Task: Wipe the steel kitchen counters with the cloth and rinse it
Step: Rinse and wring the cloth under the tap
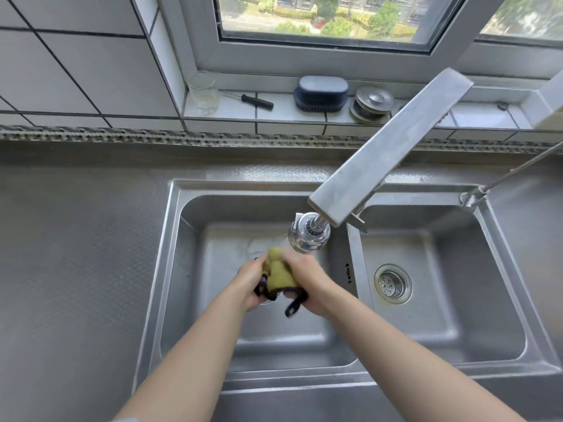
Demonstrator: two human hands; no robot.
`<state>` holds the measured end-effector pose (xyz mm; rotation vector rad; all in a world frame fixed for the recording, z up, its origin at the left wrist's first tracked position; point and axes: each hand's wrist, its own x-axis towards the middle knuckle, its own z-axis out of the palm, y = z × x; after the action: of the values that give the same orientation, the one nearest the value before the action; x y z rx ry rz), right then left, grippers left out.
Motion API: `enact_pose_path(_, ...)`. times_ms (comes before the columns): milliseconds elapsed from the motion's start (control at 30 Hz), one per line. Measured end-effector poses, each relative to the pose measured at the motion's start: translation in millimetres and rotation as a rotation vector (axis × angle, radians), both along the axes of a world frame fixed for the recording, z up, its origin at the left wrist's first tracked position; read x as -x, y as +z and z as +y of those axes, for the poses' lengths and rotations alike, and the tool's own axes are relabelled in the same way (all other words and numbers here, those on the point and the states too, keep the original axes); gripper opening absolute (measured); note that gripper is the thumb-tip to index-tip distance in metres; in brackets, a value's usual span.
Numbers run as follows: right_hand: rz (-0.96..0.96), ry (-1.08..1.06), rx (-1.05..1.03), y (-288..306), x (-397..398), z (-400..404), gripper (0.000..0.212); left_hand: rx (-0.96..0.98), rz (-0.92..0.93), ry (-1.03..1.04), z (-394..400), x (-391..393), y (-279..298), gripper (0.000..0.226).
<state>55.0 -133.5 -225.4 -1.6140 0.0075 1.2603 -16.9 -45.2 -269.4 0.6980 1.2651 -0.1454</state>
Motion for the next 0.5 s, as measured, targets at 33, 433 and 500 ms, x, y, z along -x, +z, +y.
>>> enact_pose_path(33,-0.12,0.064,0.011,-2.0,6.0,1.3,0.017,0.057,-0.037,0.04,-4.9,-6.0,2.8,0.025)
enact_pose_path(433,-0.545,0.153,0.485,-27.8,-41.4,-7.0,0.033,0.145,-0.301,-0.002,12.9,-15.0,14.2,0.032)
enact_pose_path(500,-0.407,0.115,0.342,-29.0,-47.8,-9.0,0.038,0.039,-0.224,0.041,25.9,-2.4,10.7,0.022)
